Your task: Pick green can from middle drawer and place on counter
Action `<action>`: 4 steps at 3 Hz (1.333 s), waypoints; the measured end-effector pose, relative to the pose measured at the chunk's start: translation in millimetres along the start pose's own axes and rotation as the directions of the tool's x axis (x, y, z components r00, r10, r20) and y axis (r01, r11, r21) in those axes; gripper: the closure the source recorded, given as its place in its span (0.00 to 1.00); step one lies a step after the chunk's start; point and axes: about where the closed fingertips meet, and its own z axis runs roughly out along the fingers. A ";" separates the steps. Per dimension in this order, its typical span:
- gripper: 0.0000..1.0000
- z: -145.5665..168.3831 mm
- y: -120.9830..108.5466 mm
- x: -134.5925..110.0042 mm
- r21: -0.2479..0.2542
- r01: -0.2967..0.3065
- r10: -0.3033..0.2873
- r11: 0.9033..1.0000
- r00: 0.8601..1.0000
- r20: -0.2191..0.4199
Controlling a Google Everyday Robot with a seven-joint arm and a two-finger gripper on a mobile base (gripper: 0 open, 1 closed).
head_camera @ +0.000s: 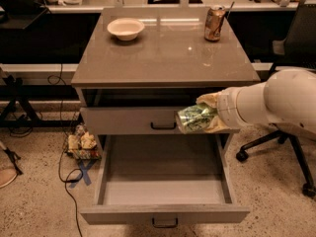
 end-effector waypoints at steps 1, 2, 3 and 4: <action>1.00 -0.1 -0.1 0.1 0.000 0.000 0.000 1.000 1.000 0.000; 1.00 -18.2 -35.1 6.7 0.116 -0.071 0.069 0.991 0.997 0.023; 1.00 -48.7 -83.8 19.6 0.206 -0.153 0.151 0.966 0.988 0.023; 1.00 -57.7 -121.7 42.7 0.210 -0.265 0.266 0.941 0.964 0.025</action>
Offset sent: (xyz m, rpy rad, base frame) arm 0.0490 -0.0281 0.0994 0.2828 -0.1896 -0.1769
